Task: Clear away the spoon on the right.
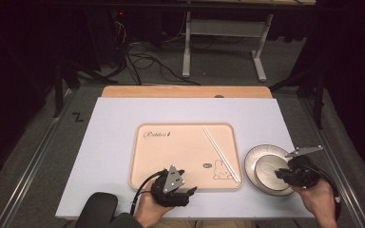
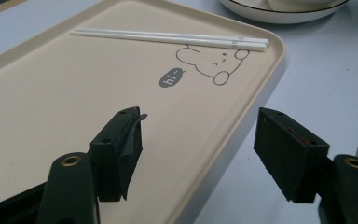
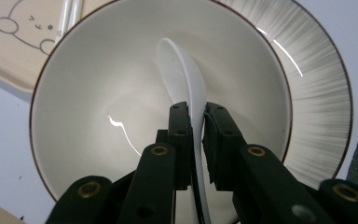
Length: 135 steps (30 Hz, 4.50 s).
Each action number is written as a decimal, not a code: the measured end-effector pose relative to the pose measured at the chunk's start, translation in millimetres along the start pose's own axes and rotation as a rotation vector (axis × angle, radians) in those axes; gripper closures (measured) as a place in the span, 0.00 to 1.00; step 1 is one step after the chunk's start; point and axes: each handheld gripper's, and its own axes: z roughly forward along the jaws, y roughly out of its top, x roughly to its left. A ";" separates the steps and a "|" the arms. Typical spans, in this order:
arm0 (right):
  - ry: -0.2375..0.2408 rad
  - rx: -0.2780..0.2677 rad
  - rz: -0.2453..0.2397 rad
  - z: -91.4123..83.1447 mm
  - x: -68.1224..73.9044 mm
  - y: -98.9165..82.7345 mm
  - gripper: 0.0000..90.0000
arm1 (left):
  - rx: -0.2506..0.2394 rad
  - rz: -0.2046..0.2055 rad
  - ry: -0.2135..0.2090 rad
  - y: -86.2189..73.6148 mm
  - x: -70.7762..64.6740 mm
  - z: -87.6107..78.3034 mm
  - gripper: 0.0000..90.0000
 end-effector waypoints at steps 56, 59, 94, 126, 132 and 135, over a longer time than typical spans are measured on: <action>0.132 -0.167 -0.192 -1.4 56.6 70.8 0.92 | -0.062 -0.010 0.188 -0.7 17.2 -27.5 0.38; 0.127 -0.145 -0.172 1.6 57.8 76.1 0.92 | -0.060 -0.007 0.188 -0.4 17.4 -27.4 0.38; -0.109 0.041 -0.093 50.4 71.0 134.9 0.92 | -0.002 0.005 0.084 3.0 10.3 -3.8 0.37; -0.154 0.155 -0.079 122.8 69.0 163.5 0.93 | -0.069 -0.024 0.203 -2.9 14.9 -38.6 0.37; -0.114 0.154 -0.065 125.1 70.1 171.3 0.93 | -0.075 -0.020 0.224 -3.6 15.9 -43.3 0.37; -0.116 0.155 -0.074 127.2 73.1 175.2 0.93 | -0.076 -0.020 0.229 -4.3 15.8 -44.4 0.37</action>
